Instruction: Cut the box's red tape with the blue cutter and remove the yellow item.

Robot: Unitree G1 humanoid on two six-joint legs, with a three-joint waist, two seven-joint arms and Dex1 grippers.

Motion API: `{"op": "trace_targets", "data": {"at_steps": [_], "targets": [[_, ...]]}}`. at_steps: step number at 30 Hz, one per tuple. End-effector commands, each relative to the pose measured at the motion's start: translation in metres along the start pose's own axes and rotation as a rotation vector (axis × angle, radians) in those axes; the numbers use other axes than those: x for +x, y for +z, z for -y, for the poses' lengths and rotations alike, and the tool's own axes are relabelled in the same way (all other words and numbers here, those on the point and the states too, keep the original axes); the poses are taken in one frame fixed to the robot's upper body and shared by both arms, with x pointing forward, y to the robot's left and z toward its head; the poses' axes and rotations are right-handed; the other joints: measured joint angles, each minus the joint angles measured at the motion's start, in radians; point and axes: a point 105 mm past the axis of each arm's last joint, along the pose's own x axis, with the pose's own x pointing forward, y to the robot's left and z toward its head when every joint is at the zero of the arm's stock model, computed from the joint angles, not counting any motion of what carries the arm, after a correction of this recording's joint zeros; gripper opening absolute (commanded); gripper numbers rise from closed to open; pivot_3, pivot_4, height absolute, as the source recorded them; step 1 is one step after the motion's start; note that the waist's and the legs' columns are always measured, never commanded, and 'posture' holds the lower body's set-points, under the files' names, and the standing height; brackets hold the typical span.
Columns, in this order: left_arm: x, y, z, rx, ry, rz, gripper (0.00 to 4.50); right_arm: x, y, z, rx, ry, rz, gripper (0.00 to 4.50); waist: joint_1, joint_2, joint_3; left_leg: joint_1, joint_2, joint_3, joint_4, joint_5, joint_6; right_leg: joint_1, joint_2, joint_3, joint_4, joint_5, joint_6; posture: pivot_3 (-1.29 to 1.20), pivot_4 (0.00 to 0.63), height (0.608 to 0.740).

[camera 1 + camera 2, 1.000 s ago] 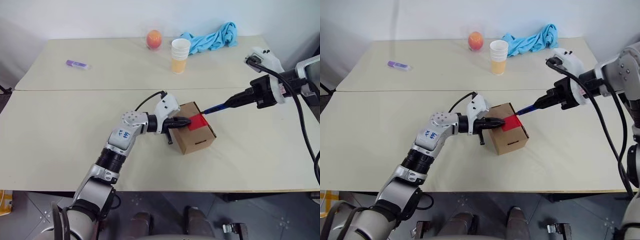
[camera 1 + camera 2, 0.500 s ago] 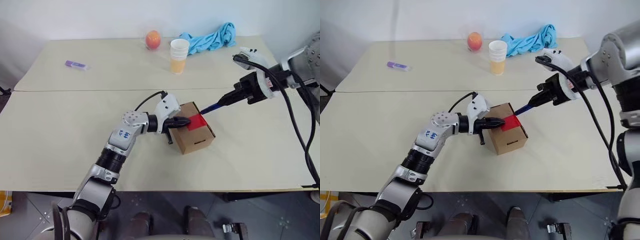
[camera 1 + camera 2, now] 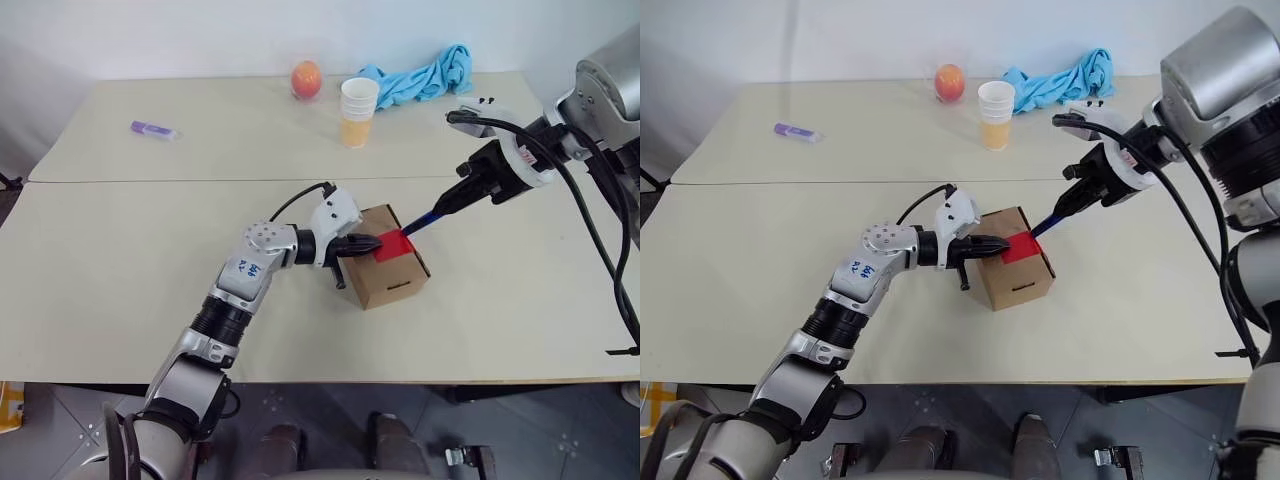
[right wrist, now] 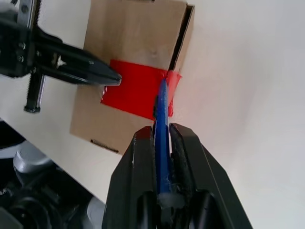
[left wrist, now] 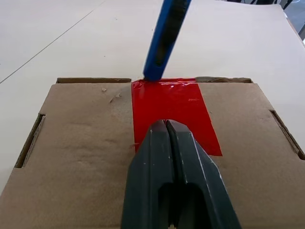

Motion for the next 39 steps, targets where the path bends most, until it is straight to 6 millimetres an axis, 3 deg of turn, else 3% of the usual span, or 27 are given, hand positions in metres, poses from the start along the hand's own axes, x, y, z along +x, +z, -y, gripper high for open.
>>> {"op": "trace_targets", "data": {"at_steps": [1, 14, 25, 28, 32, 36, 39], "targets": [[0.001, -0.03, 0.004, -0.054, 0.005, -0.11, 0.03, -0.006, 0.006, -0.019, -0.052, 0.078, 0.007, 0.18, 0.0, 0.0, 0.0, 0.0, 0.0, 0.0, 0.0, 0.0, 0.0, 0.0, 0.0, 0.0, 0.0, 0.0, 0.0, 0.0, 0.15, 0.74], [0.001, -0.031, 0.003, -0.055, 0.003, -0.122, 0.03, -0.013, -0.018, -0.025, -0.065, 0.148, -0.064, 0.18, 0.003, 0.0, 0.0, 0.0, 0.0, 0.0, 0.0, 0.0, 0.0, 0.0, 0.0, 0.0, 0.0, 0.0, 0.0, 0.0, 0.15, 0.74], [0.003, -0.03, 0.004, -0.053, -0.01, -0.12, 0.03, -0.019, -0.024, -0.023, -0.021, 0.166, -0.044, 0.18, 0.004, 0.0, 0.0, 0.0, 0.0, 0.0, 0.0, 0.0, 0.0, 0.0, 0.0, 0.0, 0.0, 0.0, 0.0, 0.0, 0.15, 0.74], [0.002, -0.029, 0.003, -0.051, -0.007, -0.108, 0.03, -0.026, -0.025, -0.019, -0.02, 0.142, -0.013, 0.18, 0.004, 0.0, 0.0, 0.0, 0.0, 0.0, 0.0, 0.0, 0.0, 0.0, 0.0, 0.0, 0.0, 0.0, 0.0, 0.0, 0.15, 0.74], [-0.007, -0.01, 0.0, -0.077, -0.019, 0.027, 0.03, -0.054, -0.027, -0.005, -0.005, 0.071, 0.119, 0.18, 0.007, 0.0, 0.0, 0.0, 0.0, 0.0, 0.0, 0.0, 0.0, 0.0, 0.0, 0.0, 0.0, 0.0, 0.0, 0.0, 0.15, 0.74], [-0.027, 0.013, 0.0, -0.105, -0.073, 0.172, 0.03, -0.076, -0.038, 0.006, -0.013, 0.024, 0.232, 0.18, 0.007, 0.0, 0.0, -0.002, 0.0, 0.0, -0.001, 0.0, 0.0, -0.002, 0.0, 0.0, -0.001, 0.0, 0.0, 0.0, 0.15, 0.74], [-0.043, 0.018, -0.004, -0.115, -0.08, 0.216, 0.03, -0.085, -0.047, 0.018, -0.026, -0.01, 0.306, 0.18, 0.006, -0.001, 0.001, -0.004, 0.0, 0.001, -0.001, -0.001, 0.0, -0.004, 0.0, 0.0, -0.001, 0.0, 0.0, 0.0, 0.15, 0.74]]}}
